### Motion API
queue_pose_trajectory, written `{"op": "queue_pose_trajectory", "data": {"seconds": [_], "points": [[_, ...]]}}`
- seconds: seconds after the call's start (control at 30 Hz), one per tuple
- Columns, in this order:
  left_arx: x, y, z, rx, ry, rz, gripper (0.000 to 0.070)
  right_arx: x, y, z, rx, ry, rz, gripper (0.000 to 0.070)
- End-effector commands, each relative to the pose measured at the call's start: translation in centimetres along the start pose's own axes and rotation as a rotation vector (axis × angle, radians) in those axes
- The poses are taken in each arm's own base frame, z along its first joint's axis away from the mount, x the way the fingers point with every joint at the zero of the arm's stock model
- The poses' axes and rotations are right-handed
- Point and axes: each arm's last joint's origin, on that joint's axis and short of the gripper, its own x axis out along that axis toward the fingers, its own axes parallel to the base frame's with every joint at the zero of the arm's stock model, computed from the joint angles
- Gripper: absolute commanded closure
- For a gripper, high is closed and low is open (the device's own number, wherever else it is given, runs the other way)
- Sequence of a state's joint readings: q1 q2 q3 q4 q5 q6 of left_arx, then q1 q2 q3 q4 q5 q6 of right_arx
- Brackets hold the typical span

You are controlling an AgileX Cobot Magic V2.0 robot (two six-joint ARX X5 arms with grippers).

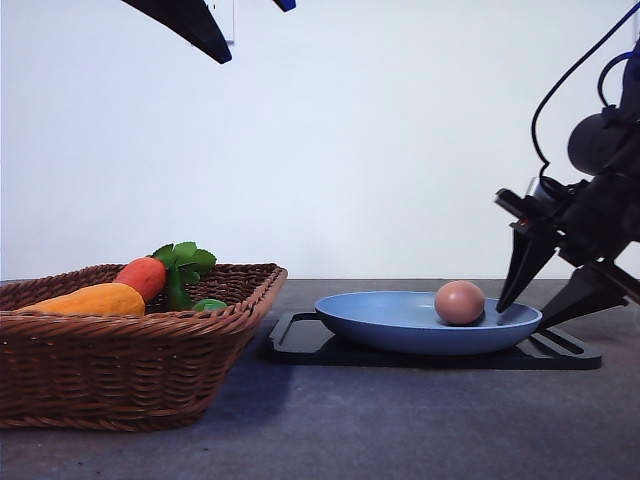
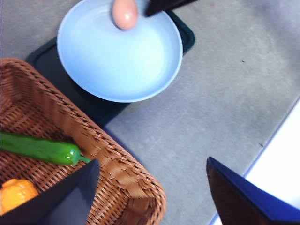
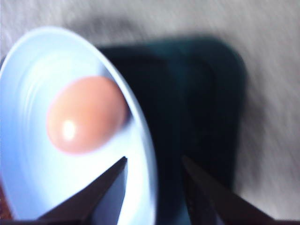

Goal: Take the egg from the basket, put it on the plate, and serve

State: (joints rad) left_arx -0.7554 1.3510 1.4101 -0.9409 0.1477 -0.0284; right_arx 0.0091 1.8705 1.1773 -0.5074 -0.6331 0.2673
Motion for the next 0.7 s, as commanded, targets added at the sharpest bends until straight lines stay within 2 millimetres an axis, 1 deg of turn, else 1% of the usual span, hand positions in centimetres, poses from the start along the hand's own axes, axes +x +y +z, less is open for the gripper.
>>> {"op": "queue_pose_trajectory", "data": {"seconds": [0.0,0.07,0.1,0.13,0.17,0.2,0.23,0.3,0.33,0.37,0.4,0.5,0.67], "points": [[-0.2,0.0,0.7,0.031,-0.035,0.003,0.0247,-0.7,0.4,0.2,-0.028,-0.011,0.017,0.0464],[-0.3,0.2,0.9,0.039,-0.058,0.009,0.0247,-1.6,0.8,0.0,-0.026,-0.013,0.026,0.0474],[-0.3,0.4,1.0,0.039,-0.072,0.013,0.0252,-2.2,1.1,-0.1,-0.032,-0.016,0.027,0.0490],[-0.3,0.6,1.2,0.036,-0.088,0.018,0.0264,-2.7,1.5,-0.3,-0.044,-0.020,0.027,0.0515],[-0.4,0.8,1.3,0.032,-0.104,0.024,0.0297,-3.3,1.9,-0.5,-0.057,-0.026,0.027,0.0545],[-0.4,1.0,1.5,0.028,-0.119,0.034,0.0346,-4.0,2.4,-0.7,-0.076,-0.032,0.029,0.0576],[-0.5,1.3,1.6,0.023,-0.133,0.049,0.0411,-4.6,3.0,-0.9,-0.102,-0.038,0.030,0.0609],[-0.5,1.9,1.7,0.012,-0.143,0.097,0.0575,-5.8,4.3,-1.6,-0.156,-0.048,0.023,0.0674],[-0.6,2.2,1.7,0.008,-0.143,0.120,0.0646,-6.3,4.9,-2.0,-0.179,-0.054,0.018,0.0699],[-0.6,2.6,1.6,0.001,-0.141,0.143,0.0682,-6.9,5.7,-2.4,-0.202,-0.067,-0.001,0.0700],[-0.6,2.9,1.5,-0.005,-0.139,0.163,0.0700,-7.5,6.5,-2.9,-0.229,-0.081,-0.026,0.0700],[-0.5,4.3,1.2,-0.031,-0.129,0.208,0.0700,-9.1,8.6,-4.3,-0.315,-0.137,-0.141,0.0700],[-0.2,7.7,0.0,-0.126,-0.120,0.286,0.0700,-11.1,12.2,-7.3,-0.459,-0.276,-0.349,0.0700]]}}
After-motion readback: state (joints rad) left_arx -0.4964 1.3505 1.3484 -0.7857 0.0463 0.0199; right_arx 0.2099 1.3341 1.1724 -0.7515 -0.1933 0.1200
